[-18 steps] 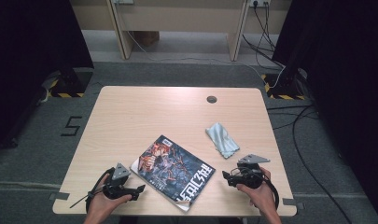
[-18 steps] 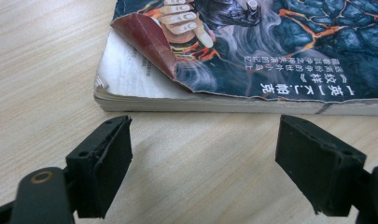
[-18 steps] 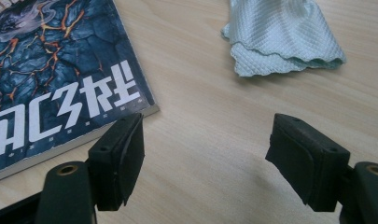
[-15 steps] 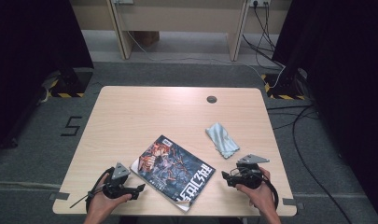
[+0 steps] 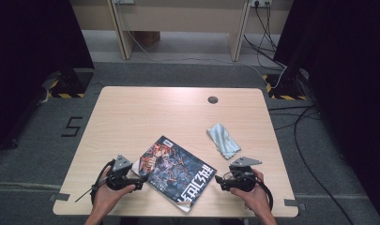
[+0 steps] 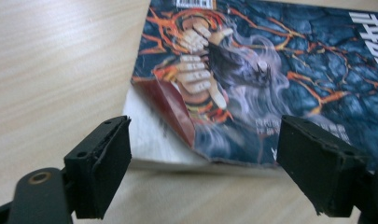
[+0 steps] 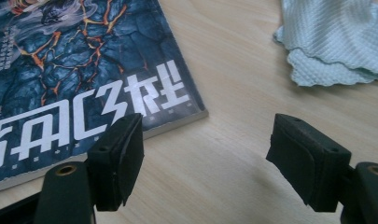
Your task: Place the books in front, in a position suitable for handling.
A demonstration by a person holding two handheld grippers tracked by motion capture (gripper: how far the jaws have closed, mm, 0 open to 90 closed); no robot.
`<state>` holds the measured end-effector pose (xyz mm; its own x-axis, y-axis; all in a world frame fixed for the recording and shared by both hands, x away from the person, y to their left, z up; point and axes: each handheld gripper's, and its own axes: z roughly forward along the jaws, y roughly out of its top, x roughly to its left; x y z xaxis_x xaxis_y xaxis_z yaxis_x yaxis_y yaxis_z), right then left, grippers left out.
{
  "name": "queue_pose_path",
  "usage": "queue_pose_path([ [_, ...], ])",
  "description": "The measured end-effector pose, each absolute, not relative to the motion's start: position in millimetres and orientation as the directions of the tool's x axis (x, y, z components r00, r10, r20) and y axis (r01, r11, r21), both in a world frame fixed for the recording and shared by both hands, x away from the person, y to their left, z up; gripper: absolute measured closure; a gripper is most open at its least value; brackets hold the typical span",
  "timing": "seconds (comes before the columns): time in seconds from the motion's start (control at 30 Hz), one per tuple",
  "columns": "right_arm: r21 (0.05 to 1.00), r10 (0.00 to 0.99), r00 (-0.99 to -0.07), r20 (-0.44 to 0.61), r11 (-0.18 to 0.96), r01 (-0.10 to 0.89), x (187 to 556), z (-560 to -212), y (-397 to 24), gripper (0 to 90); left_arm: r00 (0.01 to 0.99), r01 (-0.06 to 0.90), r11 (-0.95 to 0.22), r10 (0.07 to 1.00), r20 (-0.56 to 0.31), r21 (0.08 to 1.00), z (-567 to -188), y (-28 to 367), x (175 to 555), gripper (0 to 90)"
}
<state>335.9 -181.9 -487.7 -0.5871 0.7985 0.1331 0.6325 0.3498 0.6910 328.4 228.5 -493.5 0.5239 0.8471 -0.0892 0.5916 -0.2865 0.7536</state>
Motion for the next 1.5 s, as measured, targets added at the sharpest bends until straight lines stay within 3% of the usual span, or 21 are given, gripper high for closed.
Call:
queue_pose_path([
  [0.07,0.691,0.789,-0.601,0.130,0.362,0.626,334.9,-487.6,-178.5,26.3,0.524,0.585,-0.312,0.850,-0.055,0.749,-492.8,225.8,334.6,17.0],
  [0.8,0.693,0.714,-0.688,0.128,0.432,0.578,319.5,-486.5,-140.2,25.9,0.525,0.626,-0.308,0.846,-0.095,0.716,-495.2,205.0,388.0,17.2],
  [1.1,0.694,0.666,-0.735,0.124,0.471,0.544,313.0,-488.8,-124.2,24.9,0.550,0.625,-0.389,0.835,-0.028,0.677,-502.3,202.2,389.3,21.7],
  [1.5,0.687,0.622,-0.775,0.116,0.513,0.514,302.4,-491.0,-104.2,22.6,0.536,0.620,-0.387,0.844,-0.008,0.683,-504.0,202.5,380.6,25.5],
])
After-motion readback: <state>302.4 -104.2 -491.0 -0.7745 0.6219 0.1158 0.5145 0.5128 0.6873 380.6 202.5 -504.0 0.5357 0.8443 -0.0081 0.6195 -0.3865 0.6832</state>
